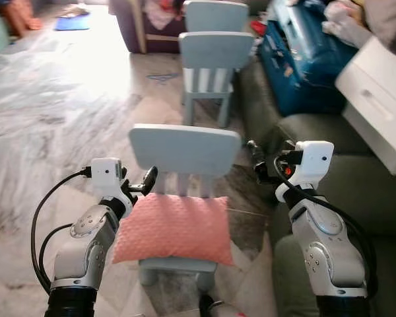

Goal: Move the pillow to the sofa

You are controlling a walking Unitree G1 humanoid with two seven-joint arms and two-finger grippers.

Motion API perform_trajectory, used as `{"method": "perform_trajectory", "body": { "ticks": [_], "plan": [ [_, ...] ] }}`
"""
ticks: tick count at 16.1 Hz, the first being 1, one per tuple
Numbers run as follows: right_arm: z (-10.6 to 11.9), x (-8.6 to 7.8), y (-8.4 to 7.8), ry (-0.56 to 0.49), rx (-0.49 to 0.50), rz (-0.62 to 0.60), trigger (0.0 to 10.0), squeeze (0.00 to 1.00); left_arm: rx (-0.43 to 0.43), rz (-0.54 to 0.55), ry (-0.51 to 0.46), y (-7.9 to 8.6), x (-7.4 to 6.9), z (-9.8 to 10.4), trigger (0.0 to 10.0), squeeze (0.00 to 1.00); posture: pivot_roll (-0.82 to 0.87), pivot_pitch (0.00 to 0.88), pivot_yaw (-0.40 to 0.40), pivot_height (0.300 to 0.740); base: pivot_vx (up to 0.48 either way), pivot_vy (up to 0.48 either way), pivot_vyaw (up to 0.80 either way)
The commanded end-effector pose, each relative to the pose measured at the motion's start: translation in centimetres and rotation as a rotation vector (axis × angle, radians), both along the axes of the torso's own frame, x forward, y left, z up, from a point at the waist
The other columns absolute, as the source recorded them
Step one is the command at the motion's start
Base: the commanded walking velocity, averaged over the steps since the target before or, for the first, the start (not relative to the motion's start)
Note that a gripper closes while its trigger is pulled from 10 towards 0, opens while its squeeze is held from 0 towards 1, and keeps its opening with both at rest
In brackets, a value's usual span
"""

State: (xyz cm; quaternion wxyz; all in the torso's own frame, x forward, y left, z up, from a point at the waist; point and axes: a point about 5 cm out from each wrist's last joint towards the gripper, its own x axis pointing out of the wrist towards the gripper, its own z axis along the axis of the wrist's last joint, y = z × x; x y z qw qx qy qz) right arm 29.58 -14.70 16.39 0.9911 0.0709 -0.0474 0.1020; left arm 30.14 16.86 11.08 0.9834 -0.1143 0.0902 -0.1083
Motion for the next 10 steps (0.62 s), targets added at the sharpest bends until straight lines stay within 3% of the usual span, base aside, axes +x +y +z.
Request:
{"method": "perform_trajectory", "body": {
  "ticks": [1,10],
  "plan": [
    [0.17,-0.08,-0.19,-0.006,-0.002,-0.008,10.0,0.0,0.002,0.012,0.023,0.28,-0.18,-0.38,10.0,0.0,-0.13,0.135,-0.012,0.74,0.0,0.0,0.0],
    [0.17,0.1,-0.16,-0.006,-0.005,-0.004,10.0,0.0,0.008,0.009,0.025,0.27,-0.1,-0.39,10.0,0.0,-0.13,0.126,-0.014,0.74,0.0,0.48,0.0]
  ]
}}
